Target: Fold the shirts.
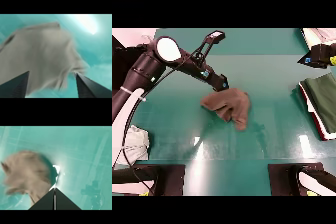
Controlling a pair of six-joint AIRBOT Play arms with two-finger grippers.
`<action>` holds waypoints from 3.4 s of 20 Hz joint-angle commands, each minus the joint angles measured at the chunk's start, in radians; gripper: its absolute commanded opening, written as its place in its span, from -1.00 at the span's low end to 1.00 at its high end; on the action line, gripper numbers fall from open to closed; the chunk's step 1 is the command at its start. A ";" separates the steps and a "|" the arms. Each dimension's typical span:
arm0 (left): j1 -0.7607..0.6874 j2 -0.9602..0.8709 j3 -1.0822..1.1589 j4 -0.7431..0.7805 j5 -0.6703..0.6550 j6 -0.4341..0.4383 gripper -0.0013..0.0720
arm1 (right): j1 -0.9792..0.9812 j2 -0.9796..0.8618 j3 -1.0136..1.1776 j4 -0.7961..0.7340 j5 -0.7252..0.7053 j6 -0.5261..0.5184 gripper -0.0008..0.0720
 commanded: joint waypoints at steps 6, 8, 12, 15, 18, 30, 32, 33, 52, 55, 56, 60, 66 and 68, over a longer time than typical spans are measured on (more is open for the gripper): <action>0.119 0.009 -0.177 -0.068 -0.249 -0.090 0.85 | 0.001 -0.002 0.001 0.000 0.000 0.000 -0.93; 0.079 0.061 -0.357 -0.141 -0.100 -0.090 0.85 | 0.001 -0.003 0.001 0.000 0.000 0.000 -0.93; -0.026 0.088 -0.631 -0.354 0.200 -0.082 0.85 | 0.001 -0.024 0.001 0.002 0.006 0.000 -0.93; -0.114 0.087 -0.690 -0.400 0.385 -0.031 0.85 | 0.001 -0.047 0.001 0.002 0.039 0.000 -0.93; -0.199 0.085 -0.690 -0.337 0.573 -0.042 0.85 | 0.001 -0.052 0.001 0.001 0.062 0.000 -0.93; -0.222 0.040 -0.630 -0.171 0.592 -0.161 -0.89 | 0.002 -0.050 -0.009 0.002 0.131 0.000 -0.93; -0.192 0.094 -0.580 -0.072 0.477 -0.162 -0.89 | 0.002 -0.015 -0.101 0.011 0.124 -0.009 -0.93; -0.174 0.133 -0.560 -0.021 0.430 -0.162 -0.89 | 0.002 0.007 -0.169 0.011 0.115 -0.019 -0.93; -0.093 0.311 -0.542 0.109 0.274 -0.170 -0.89 | 0.518 0.013 -1.063 0.246 -0.633 -0.014 0.60; -0.093 0.312 -0.542 0.109 0.243 -0.170 -0.89 | 0.536 -0.014 -1.064 0.241 -0.682 -0.018 -0.65; -0.093 0.312 -0.542 0.108 0.226 -0.170 -0.89 | 0.535 -0.005 -1.064 0.239 -0.697 -0.023 -0.94; -0.075 0.319 -0.481 0.127 0.119 -0.161 -0.89 | 0.475 0.145 -1.054 0.234 -0.733 -0.017 -0.94; 0.074 0.384 -0.184 0.126 -0.149 -0.045 -0.89 | 0.042 0.394 -0.856 0.077 -0.396 -0.018 -0.95; 0.094 0.396 -0.084 0.126 -0.255 0.004 -0.89 | -0.109 0.449 -0.769 0.052 -0.323 -0.029 -0.95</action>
